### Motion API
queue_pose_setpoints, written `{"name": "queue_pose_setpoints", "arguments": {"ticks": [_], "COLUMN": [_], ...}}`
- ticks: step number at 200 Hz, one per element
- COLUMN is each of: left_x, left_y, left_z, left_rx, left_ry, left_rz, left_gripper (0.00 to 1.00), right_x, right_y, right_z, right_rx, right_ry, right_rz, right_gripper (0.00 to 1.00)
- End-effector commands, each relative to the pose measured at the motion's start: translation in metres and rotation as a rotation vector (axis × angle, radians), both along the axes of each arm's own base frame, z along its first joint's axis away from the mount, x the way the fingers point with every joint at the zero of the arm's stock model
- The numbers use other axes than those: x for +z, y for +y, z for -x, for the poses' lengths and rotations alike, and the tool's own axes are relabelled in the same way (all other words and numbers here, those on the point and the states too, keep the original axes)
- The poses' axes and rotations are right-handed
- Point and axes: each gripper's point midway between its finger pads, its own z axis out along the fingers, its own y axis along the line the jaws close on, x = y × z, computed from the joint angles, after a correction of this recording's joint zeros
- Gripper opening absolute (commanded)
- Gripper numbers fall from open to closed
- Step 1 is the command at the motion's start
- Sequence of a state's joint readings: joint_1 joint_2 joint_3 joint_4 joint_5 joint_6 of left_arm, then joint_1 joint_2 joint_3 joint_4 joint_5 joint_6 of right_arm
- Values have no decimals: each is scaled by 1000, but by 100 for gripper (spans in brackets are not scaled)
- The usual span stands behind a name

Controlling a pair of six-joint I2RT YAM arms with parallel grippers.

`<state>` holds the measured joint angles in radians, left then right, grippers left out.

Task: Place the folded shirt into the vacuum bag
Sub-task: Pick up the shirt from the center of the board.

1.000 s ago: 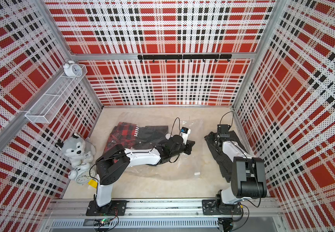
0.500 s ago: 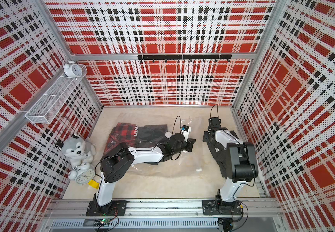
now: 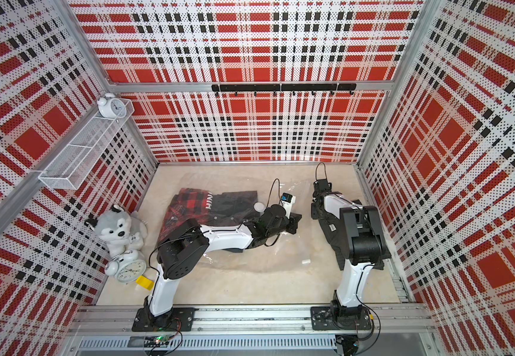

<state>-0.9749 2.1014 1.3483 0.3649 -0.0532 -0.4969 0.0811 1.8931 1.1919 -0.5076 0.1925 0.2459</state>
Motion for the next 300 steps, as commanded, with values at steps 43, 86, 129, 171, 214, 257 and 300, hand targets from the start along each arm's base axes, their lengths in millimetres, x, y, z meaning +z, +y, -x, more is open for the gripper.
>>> {"name": "queue_pose_setpoints", "arguments": {"ticks": [43, 86, 129, 171, 214, 257, 300], "left_x": [3, 3, -6, -3, 13, 42, 62], "left_y": [-11, -29, -42, -37, -23, -17, -18], "left_z": [-2, -3, 2, 4, 5, 18, 28], "left_rx": [12, 11, -10, 3, 33, 23, 15], "left_ry": [-19, -39, -23, -21, -30, -54, -96], "left_rz": [-1, 21, 30, 35, 68, 137, 159], "left_gripper": [0, 0, 0, 0, 0, 0, 0], "right_x": [-7, 38, 68, 92, 98, 83, 44], "right_y": [0, 7, 23, 53, 85, 95, 92], "right_z": [20, 25, 41, 44, 37, 26, 17], "right_rx": [-68, -66, -44, 25, 34, -16, -112], "right_ry": [-15, -187, -255, -321, -362, -391, -331], "right_rz": [-187, -339, -435, -620, -870, -1028, -1050], "right_gripper": [1, 0, 0, 0, 0, 0, 0]}}
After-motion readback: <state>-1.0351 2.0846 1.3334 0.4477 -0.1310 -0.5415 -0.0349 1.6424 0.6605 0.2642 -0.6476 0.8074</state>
